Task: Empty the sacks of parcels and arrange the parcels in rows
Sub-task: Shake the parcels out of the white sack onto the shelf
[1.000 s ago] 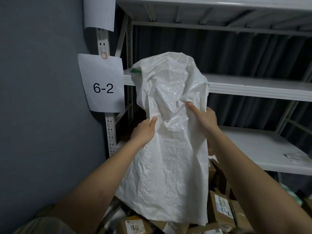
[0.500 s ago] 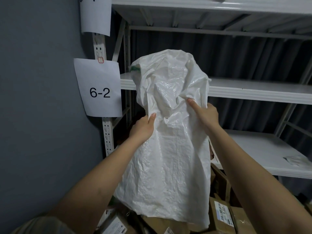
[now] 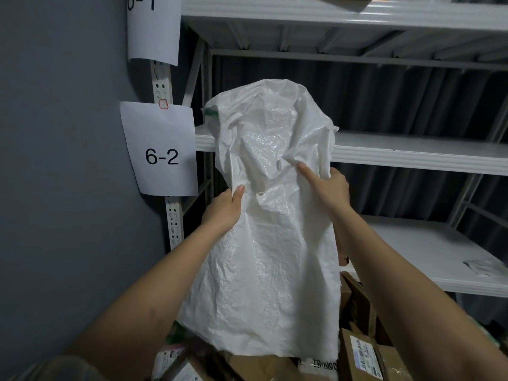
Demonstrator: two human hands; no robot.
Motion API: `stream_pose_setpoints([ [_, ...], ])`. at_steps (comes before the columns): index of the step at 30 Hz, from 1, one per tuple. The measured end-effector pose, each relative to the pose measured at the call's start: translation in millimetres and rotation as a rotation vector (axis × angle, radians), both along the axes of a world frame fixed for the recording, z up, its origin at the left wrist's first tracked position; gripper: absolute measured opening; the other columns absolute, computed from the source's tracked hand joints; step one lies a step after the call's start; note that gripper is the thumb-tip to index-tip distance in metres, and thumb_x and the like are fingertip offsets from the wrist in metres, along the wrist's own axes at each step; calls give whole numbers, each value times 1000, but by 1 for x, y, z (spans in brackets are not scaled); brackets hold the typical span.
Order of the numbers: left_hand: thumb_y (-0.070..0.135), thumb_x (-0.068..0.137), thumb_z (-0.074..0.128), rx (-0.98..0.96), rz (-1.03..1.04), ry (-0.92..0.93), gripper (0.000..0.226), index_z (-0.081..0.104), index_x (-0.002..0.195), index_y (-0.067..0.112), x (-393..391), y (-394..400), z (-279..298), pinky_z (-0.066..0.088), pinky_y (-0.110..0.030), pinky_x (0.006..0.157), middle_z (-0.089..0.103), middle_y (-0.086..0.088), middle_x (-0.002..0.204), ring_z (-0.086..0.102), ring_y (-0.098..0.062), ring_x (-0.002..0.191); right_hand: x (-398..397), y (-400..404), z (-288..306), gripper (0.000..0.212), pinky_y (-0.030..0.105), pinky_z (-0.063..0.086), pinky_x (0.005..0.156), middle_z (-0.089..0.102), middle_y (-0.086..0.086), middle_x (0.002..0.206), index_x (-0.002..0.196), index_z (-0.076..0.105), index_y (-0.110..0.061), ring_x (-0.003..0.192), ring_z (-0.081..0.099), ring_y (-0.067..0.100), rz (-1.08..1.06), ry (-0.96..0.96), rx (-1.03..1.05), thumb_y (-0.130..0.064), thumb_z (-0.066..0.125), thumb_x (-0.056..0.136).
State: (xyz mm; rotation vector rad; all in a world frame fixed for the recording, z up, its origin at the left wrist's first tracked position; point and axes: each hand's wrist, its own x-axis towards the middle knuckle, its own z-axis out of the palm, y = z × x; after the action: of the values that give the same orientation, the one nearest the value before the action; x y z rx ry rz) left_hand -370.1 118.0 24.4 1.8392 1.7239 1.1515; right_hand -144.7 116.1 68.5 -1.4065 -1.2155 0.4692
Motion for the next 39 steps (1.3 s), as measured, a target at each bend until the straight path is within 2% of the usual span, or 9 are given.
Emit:
stream_pose_setpoints([
  [3, 52, 101, 22, 17, 5, -21, 55, 56, 122, 14, -2, -2, 0, 41, -32, 78, 62, -3, 113, 56, -22, 94, -1, 2, -2, 61, 39, 56, 80, 67, -6, 93, 99, 65, -19, 86, 66, 16, -28, -35, 6, -72, 67, 68],
  [9, 48, 102, 24, 66, 19, -123, 50, 54, 127, 16, -1, -8, 1, 39, -30, 79, 60, 0, 118, 52, -15, 94, -6, 1, -6, 67, 40, 57, 81, 67, -6, 99, 112, 64, -20, 89, 66, 18, -7, -100, -36, -72, 64, 71],
  [14, 50, 102, 24, 45, -1, -118, 52, 52, 131, 18, -6, -7, -1, 43, -33, 84, 61, -2, 122, 57, -23, 107, -9, -1, -6, 65, 40, 57, 80, 68, -5, 97, 109, 64, -20, 88, 66, 19, -33, -147, -36, -72, 63, 71],
  [17, 50, 102, 23, 16, -13, -86, 51, 51, 133, 19, -7, -7, 0, 41, -31, 82, 60, -2, 124, 55, -20, 102, -11, -2, -5, 64, 40, 57, 81, 68, -3, 100, 110, 64, -18, 89, 66, 20, -28, -165, -62, -70, 64, 72],
  [22, 48, 102, 25, 18, -5, -124, 50, 50, 134, 18, -7, -6, -4, 38, -29, 82, 59, -2, 125, 56, -23, 110, -13, -2, -4, 59, 39, 57, 80, 68, -3, 98, 107, 64, -17, 89, 66, 20, -27, -163, -40, -67, 65, 75],
  [28, 49, 102, 25, 116, 14, -159, 50, 54, 126, 15, -5, -3, 11, 38, -29, 79, 57, 7, 109, 53, -13, 97, -11, 0, 10, 53, 35, 56, 77, 66, -7, 94, 103, 63, -20, 84, 65, 17, -29, -127, 2, -66, 66, 76],
  [31, 49, 102, 25, 21, -16, -90, 50, 53, 128, 17, -8, 3, 8, 41, -32, 81, 60, 2, 118, 57, -21, 104, -10, 4, 9, 57, 38, 56, 80, 66, -1, 100, 109, 62, -15, 90, 65, 22, -5, -174, -65, -62, 67, 79],
  [36, 48, 102, 26, 53, 17, -114, 49, 57, 119, 13, -9, 6, 4, 40, -31, 75, 63, -1, 108, 55, -18, 90, -7, 7, -1, 53, 38, 54, 80, 65, -2, 99, 114, 62, -14, 92, 65, 23, 4, -152, -17, -57, 63, 85],
  [39, 47, 102, 26, 81, 22, -139, 49, 56, 118, 12, -7, 6, 12, 41, -31, 78, 62, -1, 109, 57, -22, 97, -8, 6, 0, 52, 32, 49, 72, 63, -2, 98, 112, 60, -13, 88, 62, 21, -11, -168, 24, -59, 59, 87],
])
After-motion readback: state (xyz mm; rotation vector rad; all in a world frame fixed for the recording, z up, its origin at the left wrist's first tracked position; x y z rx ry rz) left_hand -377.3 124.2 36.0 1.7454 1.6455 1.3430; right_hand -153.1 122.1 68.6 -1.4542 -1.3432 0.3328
